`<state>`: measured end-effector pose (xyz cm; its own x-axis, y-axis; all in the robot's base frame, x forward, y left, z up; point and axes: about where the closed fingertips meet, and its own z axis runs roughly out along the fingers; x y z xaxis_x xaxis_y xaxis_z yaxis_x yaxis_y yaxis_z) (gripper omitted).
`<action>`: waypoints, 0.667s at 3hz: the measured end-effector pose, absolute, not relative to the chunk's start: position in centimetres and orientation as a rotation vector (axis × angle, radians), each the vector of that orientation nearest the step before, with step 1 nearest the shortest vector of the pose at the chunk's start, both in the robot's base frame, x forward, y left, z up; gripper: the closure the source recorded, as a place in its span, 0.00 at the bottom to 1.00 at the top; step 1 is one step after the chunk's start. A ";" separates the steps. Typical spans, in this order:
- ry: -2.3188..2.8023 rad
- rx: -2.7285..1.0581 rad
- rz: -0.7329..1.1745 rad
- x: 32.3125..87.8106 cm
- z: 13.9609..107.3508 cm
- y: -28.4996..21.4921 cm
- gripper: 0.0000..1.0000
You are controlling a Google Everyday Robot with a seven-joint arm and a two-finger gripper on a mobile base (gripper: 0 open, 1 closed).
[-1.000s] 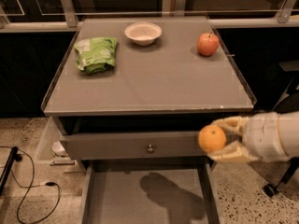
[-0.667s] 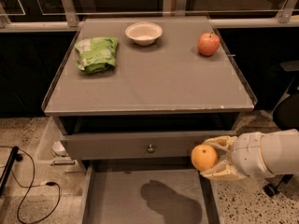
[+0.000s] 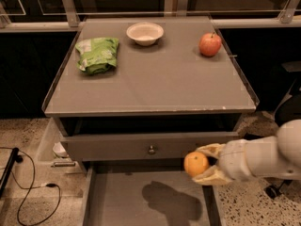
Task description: Place orange into middle drawer
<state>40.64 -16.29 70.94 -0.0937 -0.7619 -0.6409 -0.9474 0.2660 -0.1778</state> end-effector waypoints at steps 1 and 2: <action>1.969 -1.533 0.428 41.8 62.9 -14.5 1.00; 2.022 -1.498 0.412 44.0 54.3 -12.6 1.00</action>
Offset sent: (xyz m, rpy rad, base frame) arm 0.0451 0.0384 -0.2000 -0.0132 0.1084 -0.0847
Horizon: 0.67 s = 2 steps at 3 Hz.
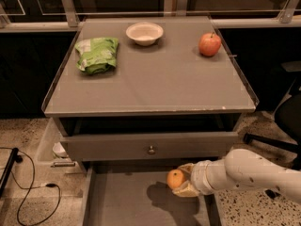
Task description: Place orange into middle drawer
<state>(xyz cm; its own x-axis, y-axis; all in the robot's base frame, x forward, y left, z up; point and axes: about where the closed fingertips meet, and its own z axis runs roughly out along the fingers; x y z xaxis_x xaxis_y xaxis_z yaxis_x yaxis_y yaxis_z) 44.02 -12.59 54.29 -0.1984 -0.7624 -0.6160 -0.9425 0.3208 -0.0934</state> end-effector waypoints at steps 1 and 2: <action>2.022 -1.498 0.412 44.0 54.3 -12.6 1.00; 2.042 -1.495 0.450 44.0 53.1 -12.2 1.00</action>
Offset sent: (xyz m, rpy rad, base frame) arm 0.0001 0.0075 -0.0266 0.0232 0.0747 -0.0025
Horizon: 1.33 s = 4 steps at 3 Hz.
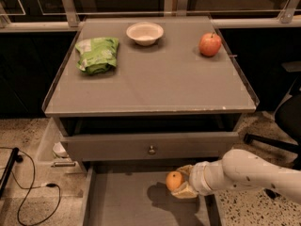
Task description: Place orange into middle drawer
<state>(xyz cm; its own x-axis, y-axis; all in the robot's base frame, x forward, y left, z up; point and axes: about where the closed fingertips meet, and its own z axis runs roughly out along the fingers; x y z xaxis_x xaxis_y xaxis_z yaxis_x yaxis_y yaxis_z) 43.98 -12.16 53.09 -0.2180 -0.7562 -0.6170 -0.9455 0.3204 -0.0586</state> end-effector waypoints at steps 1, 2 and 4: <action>2.120 -1.468 0.542 43.9 48.8 -11.3 1.00; 2.195 -1.448 0.586 43.8 44.8 -10.7 1.00; 2.239 -1.420 0.509 43.8 39.8 -10.7 1.00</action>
Offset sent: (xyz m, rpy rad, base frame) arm -0.0012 0.0187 -0.1293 -0.0038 0.2522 -0.0787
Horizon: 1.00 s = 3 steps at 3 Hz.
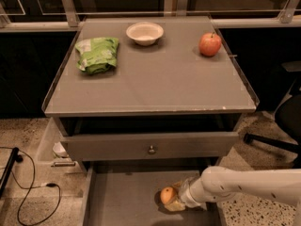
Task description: Place orange into middle drawer
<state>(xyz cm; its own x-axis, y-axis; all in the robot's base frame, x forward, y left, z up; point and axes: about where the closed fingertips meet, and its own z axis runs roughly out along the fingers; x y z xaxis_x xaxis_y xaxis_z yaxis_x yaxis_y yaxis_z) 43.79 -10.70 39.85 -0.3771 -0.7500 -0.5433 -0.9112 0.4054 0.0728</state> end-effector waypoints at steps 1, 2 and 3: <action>2.211 -1.382 0.469 43.5 37.7 -11.3 1.00; 2.202 -1.329 0.441 43.3 35.9 -12.3 1.00; 2.205 -1.324 0.441 43.2 35.7 -12.4 0.81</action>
Offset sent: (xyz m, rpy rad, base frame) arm -0.0069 -0.0327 -0.0602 0.0294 -0.1241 -0.1190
